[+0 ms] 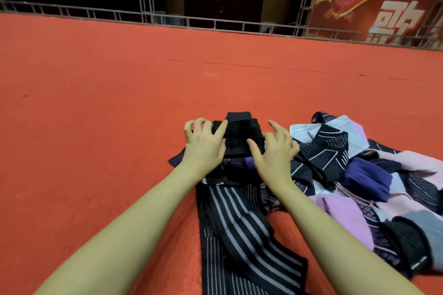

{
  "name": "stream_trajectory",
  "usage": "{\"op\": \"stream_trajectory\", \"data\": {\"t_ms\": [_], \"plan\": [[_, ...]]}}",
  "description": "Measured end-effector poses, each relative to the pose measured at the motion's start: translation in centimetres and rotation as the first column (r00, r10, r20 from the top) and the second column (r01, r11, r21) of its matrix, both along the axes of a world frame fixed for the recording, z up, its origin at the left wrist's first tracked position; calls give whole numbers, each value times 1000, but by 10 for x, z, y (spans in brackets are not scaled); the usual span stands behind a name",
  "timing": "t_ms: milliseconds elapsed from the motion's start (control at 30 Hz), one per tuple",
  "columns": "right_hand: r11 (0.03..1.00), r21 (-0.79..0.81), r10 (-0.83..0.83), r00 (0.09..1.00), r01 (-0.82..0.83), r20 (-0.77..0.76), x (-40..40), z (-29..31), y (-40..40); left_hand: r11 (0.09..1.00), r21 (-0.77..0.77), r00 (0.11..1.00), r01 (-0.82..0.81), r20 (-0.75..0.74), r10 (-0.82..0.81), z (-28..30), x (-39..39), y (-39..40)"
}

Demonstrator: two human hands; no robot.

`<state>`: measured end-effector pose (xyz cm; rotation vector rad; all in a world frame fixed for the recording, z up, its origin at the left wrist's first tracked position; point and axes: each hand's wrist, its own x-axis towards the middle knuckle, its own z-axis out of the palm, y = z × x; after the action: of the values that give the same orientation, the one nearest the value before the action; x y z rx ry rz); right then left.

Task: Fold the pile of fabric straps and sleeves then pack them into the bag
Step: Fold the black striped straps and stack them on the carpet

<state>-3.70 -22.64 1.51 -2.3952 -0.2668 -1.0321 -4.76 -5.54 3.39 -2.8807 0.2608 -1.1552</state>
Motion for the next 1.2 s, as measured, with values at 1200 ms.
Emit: {"op": "stream_trajectory", "data": {"t_ms": [1200], "plan": [[917, -375, -145, 759, -139, -635, 234, -51, -1, 991, -123, 771, 46, -626, -114, -55, 242, -8]]}}
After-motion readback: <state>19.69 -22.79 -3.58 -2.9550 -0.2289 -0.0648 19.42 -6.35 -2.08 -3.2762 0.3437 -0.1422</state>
